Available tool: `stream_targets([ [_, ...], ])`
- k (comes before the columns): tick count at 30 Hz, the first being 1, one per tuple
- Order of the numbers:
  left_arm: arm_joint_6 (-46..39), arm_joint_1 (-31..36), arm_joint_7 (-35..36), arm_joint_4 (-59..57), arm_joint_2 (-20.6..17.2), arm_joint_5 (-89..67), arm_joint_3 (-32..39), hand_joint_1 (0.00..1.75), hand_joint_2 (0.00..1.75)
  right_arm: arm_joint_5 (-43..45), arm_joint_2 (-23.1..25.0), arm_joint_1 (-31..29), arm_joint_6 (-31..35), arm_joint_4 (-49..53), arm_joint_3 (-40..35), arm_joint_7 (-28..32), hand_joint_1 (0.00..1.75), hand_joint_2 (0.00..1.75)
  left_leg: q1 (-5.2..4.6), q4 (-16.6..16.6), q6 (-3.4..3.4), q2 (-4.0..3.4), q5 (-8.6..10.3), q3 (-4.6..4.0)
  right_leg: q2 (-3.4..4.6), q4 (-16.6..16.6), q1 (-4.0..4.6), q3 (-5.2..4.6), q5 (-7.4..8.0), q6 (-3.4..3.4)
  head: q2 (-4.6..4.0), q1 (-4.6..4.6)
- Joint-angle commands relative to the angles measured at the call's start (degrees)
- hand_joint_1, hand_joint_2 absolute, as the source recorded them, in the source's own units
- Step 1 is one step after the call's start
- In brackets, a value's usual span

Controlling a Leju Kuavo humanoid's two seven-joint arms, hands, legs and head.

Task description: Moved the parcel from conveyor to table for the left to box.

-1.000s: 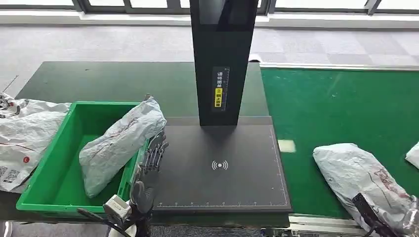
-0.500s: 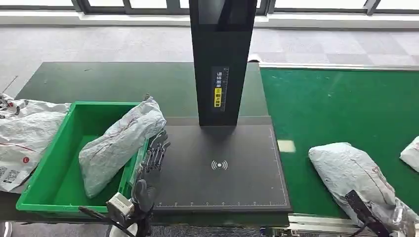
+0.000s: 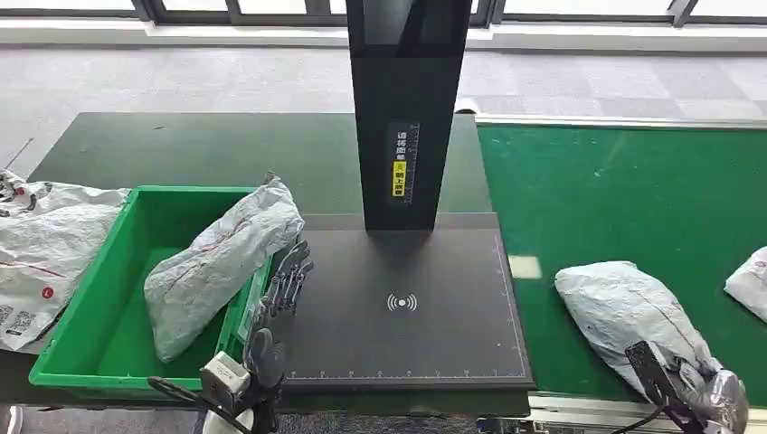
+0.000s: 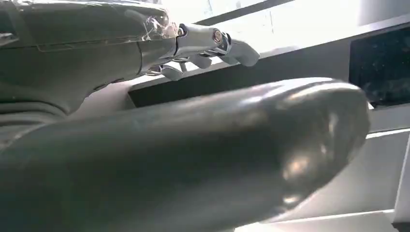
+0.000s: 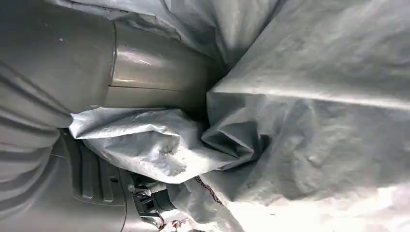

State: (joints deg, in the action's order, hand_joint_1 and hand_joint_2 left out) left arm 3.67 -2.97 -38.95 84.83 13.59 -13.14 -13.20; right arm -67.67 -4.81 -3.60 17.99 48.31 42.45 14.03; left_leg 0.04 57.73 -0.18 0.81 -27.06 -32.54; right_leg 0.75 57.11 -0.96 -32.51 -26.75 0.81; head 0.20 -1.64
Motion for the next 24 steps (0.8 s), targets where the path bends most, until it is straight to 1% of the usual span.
stream_targets([
  [1,-0.28,1.73,0.19,-3.56,-1.37,0.36,-0.96,0.0,0.0,0.26,2.55,0.5,-0.44,4.33,-1.21,-0.18,1.75,1.75,0.03,-0.08,-0.04,-0.11,0.03,0.05,-0.01,-0.1,0.04,0.04,0.05,-0.06,0.0,0.0],
  [8,-0.28,1.73,0.19,-3.56,-1.37,0.36,-0.96,0.0,0.0,0.26,2.55,0.5,-0.44,4.33,-1.21,-0.18,1.75,1.75,0.02,-0.06,-0.03,-0.06,0.02,0.03,-0.05,-0.07,0.03,0.04,0.03,-0.05,0.0,0.0],
  [11,-0.61,1.4,-0.14,-3.36,-1.44,0.5,-1.06,0.0,0.0,5.02,4.04,0.63,2.13,7.93,-0.44,4.31,1.75,1.75,0.0,-0.05,-0.03,-0.07,0.01,0.04,-0.02,-0.05,0.01,0.02,0.02,-0.04,0.0,0.0],
  [12,-0.91,1.24,-0.3,-3.3,-1.35,0.5,-1.1,0.0,0.0,8.13,5.23,1.16,3.86,11.35,-0.19,6.71,1.75,1.75,0.04,-0.18,-0.07,-0.17,0.05,0.1,-0.04,-0.2,0.07,0.09,0.09,-0.11,0.0,0.0],
  [13,-1.0,1.2,-0.34,-3.29,-1.32,0.5,-1.13,0.0,0.0,9.4,5.95,1.48,4.72,13.33,-0.17,7.87,1.75,1.75,-0.02,-0.04,-0.03,-0.08,0.01,0.0,-0.01,-0.01,-0.01,-0.03,0.01,-0.04,0.0,0.0],
  [15,-1.43,1.1,-0.62,-3.48,-1.15,0.45,-1.33,0.0,0.0,13.97,9.39,4.61,5.46,23.64,-1.57,11.11,1.75,1.75,-0.04,-0.04,-0.04,-0.11,0.0,-0.01,0.01,0.02,-0.03,-0.05,0.01,-0.05,0.0,0.0],
  [17,-1.9,1.2,-0.89,-3.8,-1.07,0.45,-1.45,0.0,0.0,16.47,11.97,7.27,6.6,31.65,-3.6,13.39,1.75,1.75,-0.02,-0.03,-0.05,-0.05,0.0,-0.05,-0.04,0.03,-0.02,-0.09,-0.01,-0.06,0.0,0.0],
  [19,-2.2,1.26,-1.05,-3.93,-0.99,0.51,-1.34,0.0,0.0,17.62,13.77,9.4,7.64,37.65,-5.93,15.55,1.75,1.75,0.01,-0.07,-0.08,-0.12,-0.01,-0.02,-0.05,0.0,0.03,-0.07,0.0,-0.13,0.0,0.0],
  [20,-2.3,1.25,-1.05,-3.92,-0.96,0.52,-1.27,0.0,0.0,17.91,14.26,9.94,7.98,39.16,-6.65,16.26,1.75,1.75,0.01,-0.03,-0.07,-0.02,-0.02,-0.05,-0.1,0.04,0.02,-0.07,-0.03,-0.09,0.0,0.0],
  [22,-2.79,0.83,-1.05,-3.58,-0.84,0.54,-1.0,0.0,0.0,17.8,15.85,12.05,10.6,44.14,-10.05,18.61,1.75,1.75,0.03,-0.11,-0.1,-0.16,-0.02,0.04,-0.02,-0.02,0.06,-0.03,-0.01,-0.14,0.0,0.0],
  [23,-3.32,0.19,-1.05,-3.04,-0.6,0.37,-0.63,0.0,0.0,19.76,16.09,14.12,14.05,48.39,-15.63,24.37,1.75,1.75,0.02,-0.06,-0.09,-0.14,-0.03,-0.01,-0.02,0.04,0.04,-0.07,-0.02,-0.12,0.0,0.0],
  [24,-3.51,-0.3,-1.05,-2.61,-0.64,0.21,-0.67,0.0,0.0,18.93,17.54,16.0,15.83,51.9,-19.67,23.85,1.75,1.75,-0.01,-0.04,-0.07,-0.12,-0.03,-0.07,0.0,0.1,0.0,-0.15,-0.04,-0.1,0.0,0.0],
])
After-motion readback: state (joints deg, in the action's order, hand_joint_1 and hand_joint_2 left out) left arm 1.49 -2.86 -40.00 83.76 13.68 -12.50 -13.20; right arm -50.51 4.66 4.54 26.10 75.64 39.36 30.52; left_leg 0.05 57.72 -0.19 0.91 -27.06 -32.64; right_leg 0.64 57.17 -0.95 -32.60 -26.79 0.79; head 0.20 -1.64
